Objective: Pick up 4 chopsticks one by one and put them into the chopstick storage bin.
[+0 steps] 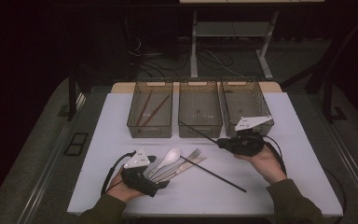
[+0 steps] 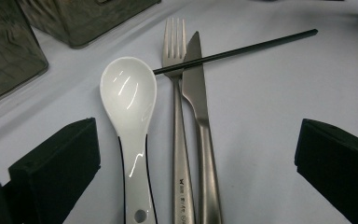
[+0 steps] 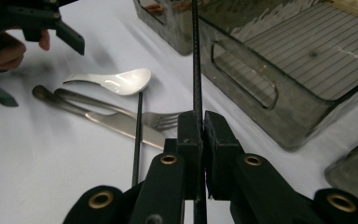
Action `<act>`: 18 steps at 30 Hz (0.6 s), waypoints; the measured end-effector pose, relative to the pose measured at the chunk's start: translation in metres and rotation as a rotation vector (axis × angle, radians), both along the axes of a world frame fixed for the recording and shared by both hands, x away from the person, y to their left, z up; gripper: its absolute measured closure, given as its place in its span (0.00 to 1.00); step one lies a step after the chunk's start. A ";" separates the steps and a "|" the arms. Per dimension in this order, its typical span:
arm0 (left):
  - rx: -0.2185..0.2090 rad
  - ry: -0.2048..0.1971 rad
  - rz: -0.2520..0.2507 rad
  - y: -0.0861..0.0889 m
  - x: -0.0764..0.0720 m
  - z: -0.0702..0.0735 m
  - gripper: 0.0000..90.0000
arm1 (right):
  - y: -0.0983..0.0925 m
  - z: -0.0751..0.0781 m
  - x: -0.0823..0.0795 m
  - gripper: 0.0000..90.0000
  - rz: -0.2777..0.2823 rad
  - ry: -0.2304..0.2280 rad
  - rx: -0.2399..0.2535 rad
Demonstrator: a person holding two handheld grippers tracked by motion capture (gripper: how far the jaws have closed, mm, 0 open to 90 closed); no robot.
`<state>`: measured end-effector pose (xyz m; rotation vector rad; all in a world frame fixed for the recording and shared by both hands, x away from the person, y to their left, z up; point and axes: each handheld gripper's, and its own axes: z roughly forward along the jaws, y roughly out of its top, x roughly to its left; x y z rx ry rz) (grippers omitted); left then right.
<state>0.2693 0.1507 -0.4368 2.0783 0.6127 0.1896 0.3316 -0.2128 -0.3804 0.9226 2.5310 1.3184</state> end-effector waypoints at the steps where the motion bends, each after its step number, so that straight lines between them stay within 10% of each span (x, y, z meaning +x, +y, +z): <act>1: 0.001 0.000 0.001 0.000 0.000 0.000 0.00 | 0.001 0.001 0.001 0.95 -0.005 0.002 0.005; 18: -0.006 -0.001 0.007 0.000 -0.001 0.000 0.00 | 0.037 0.011 0.030 0.95 -0.025 0.005 -0.003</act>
